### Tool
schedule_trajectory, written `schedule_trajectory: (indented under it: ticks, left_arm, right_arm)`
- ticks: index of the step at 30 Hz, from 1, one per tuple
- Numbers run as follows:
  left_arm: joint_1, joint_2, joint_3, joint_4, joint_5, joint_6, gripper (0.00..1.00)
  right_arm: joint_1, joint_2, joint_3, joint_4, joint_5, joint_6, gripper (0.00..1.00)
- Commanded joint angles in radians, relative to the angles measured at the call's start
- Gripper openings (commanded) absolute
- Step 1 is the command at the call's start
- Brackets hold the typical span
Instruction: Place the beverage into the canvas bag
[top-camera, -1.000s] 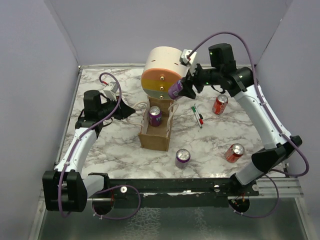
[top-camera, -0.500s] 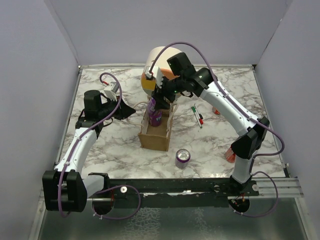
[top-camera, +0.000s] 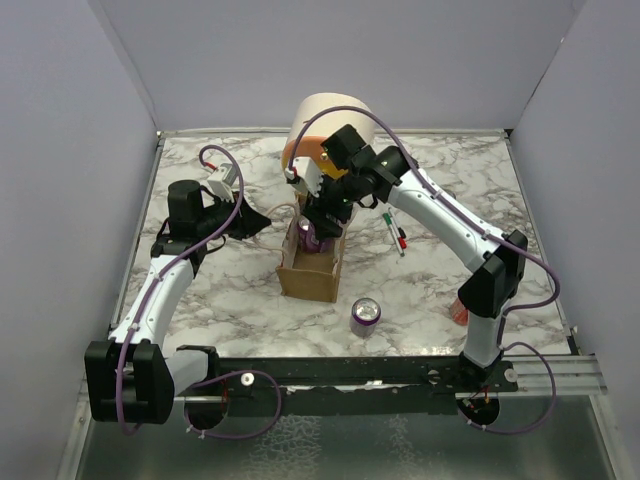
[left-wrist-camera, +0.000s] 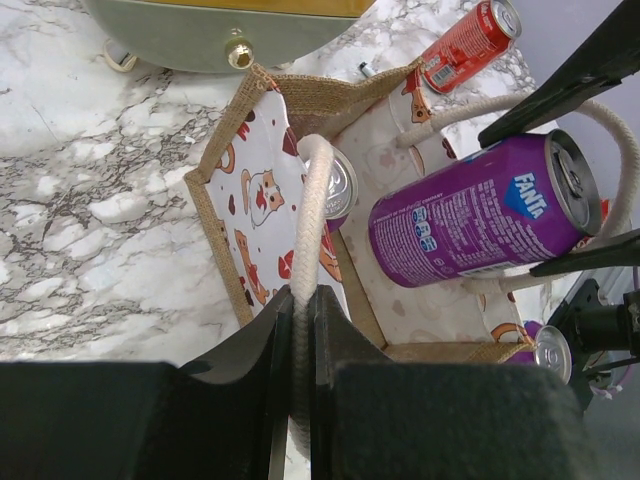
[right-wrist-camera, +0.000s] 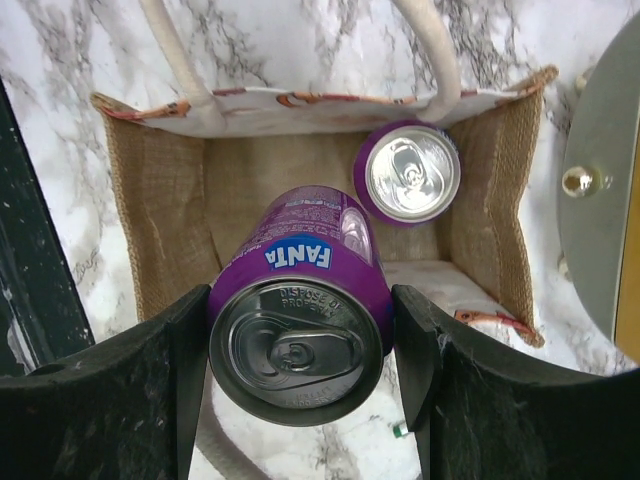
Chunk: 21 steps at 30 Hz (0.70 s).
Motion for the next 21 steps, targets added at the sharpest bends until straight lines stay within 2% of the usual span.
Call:
schedule_trajectory:
  ticks: [1, 7, 21]
  left_arm:
    - [-0.005, -0.005, 0.001, 0.009, -0.015, 0.001, 0.0]
    - [-0.005, -0.015, -0.004, 0.012, -0.016, 0.002, 0.0]
    - [-0.005, -0.028, -0.014, 0.015, -0.018, 0.001, 0.0]
  right_arm:
    - [0.008, 0.009, 0.025, 0.028, 0.09, 0.046, 0.01]
    - [0.007, 0.024, 0.022, 0.039, 0.181, 0.056, 0.01]
    - [0.007, 0.087, 0.016, 0.067, 0.255, 0.062, 0.01]
